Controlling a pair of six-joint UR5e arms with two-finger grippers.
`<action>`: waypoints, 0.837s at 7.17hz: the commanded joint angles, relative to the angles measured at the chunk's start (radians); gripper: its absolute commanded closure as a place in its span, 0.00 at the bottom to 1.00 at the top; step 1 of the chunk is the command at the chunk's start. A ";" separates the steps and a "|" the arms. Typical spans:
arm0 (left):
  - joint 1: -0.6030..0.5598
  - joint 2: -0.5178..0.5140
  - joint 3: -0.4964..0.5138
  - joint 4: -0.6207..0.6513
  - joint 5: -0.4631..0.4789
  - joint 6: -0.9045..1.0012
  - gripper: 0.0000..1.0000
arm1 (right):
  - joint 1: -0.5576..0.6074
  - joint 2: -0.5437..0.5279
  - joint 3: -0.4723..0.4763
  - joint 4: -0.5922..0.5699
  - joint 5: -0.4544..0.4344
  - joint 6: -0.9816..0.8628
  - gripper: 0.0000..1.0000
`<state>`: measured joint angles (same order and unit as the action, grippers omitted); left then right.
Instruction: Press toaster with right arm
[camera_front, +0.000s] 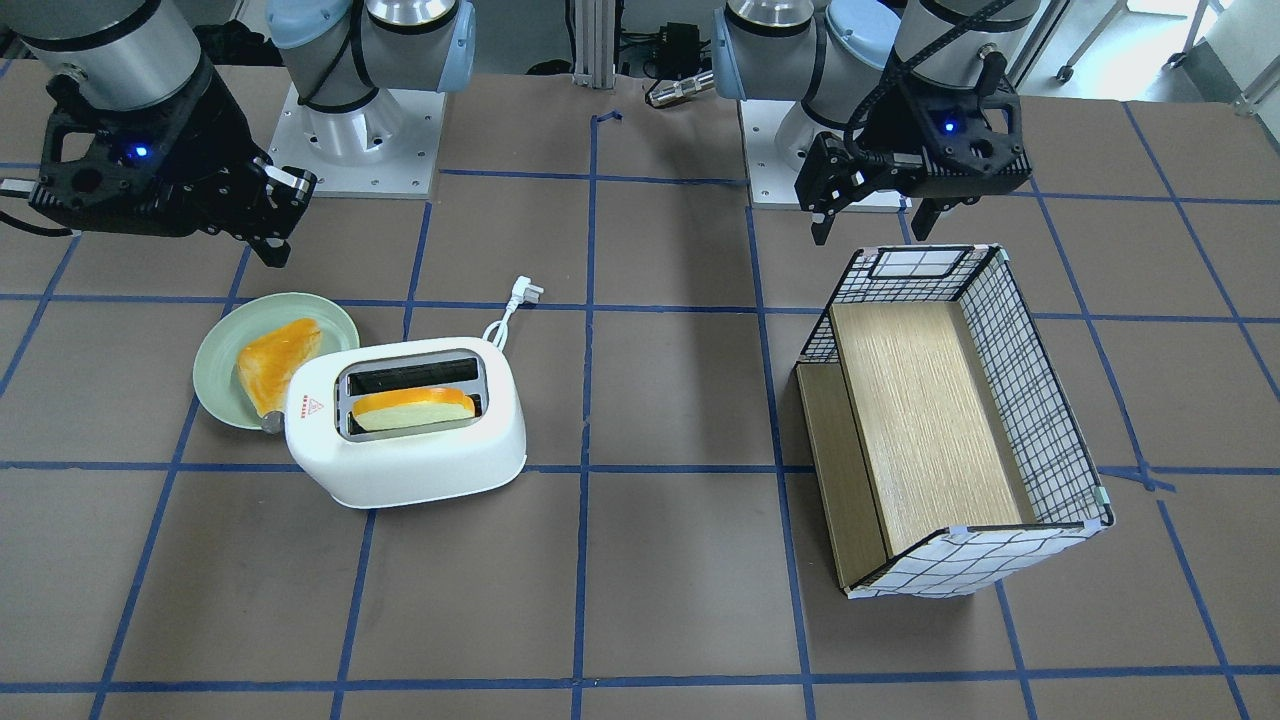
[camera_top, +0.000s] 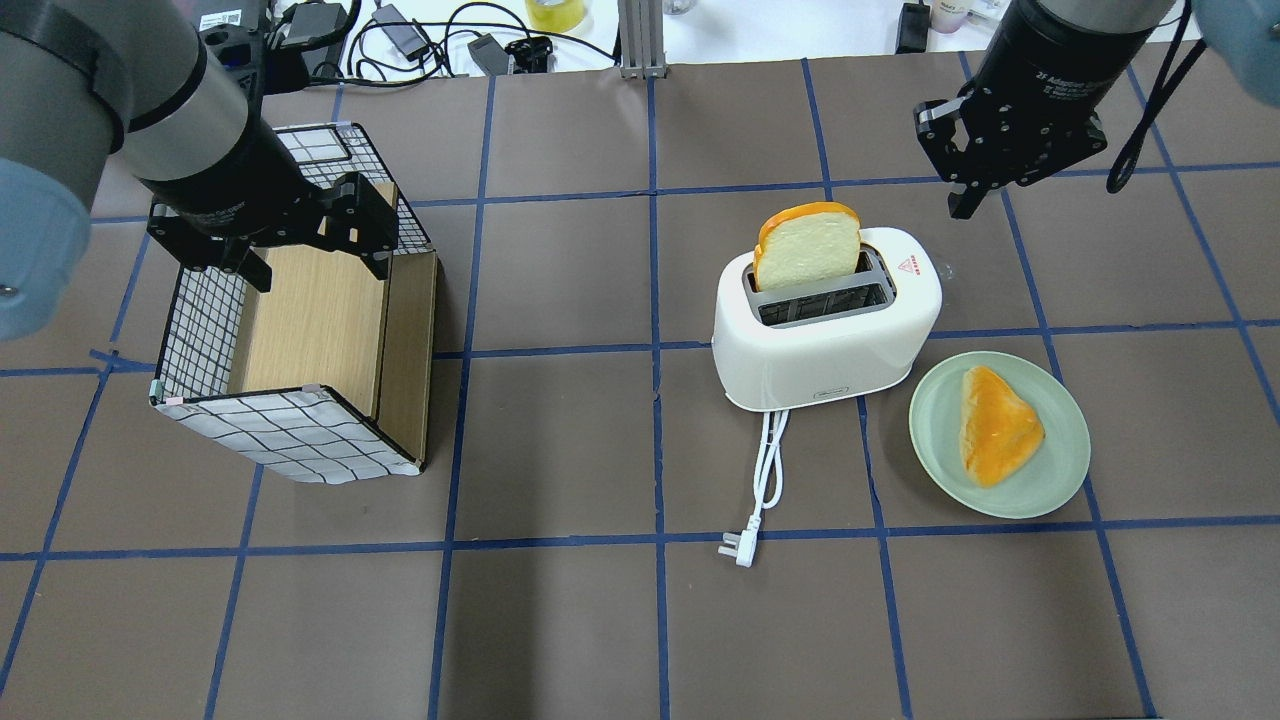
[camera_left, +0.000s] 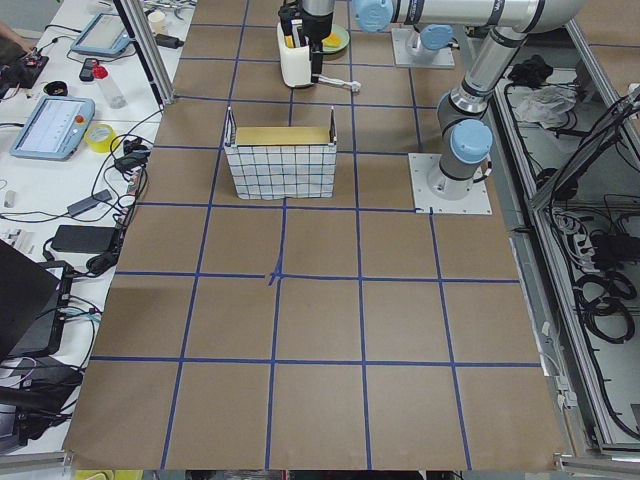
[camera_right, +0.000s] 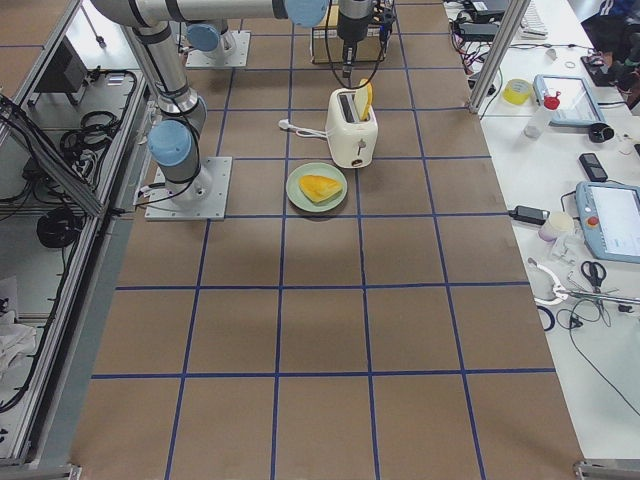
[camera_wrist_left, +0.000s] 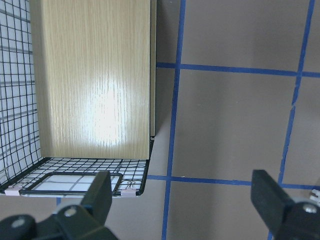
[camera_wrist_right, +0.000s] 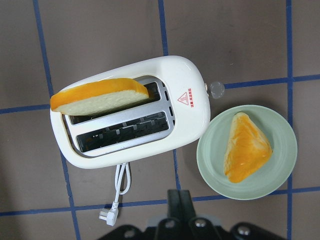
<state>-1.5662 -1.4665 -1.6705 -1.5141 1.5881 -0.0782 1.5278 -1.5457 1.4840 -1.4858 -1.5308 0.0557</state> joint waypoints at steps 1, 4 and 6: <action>0.000 0.000 0.000 0.000 0.001 0.000 0.00 | 0.003 0.002 0.001 -0.014 -0.035 0.001 0.01; 0.000 0.000 0.000 0.000 0.001 0.000 0.00 | 0.003 0.004 0.016 -0.125 -0.035 0.007 0.00; 0.000 0.000 0.000 0.000 0.001 0.000 0.00 | 0.003 0.006 0.016 -0.130 -0.037 -0.001 0.00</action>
<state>-1.5662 -1.4665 -1.6705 -1.5140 1.5892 -0.0782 1.5309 -1.5412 1.4999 -1.6122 -1.5672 0.0545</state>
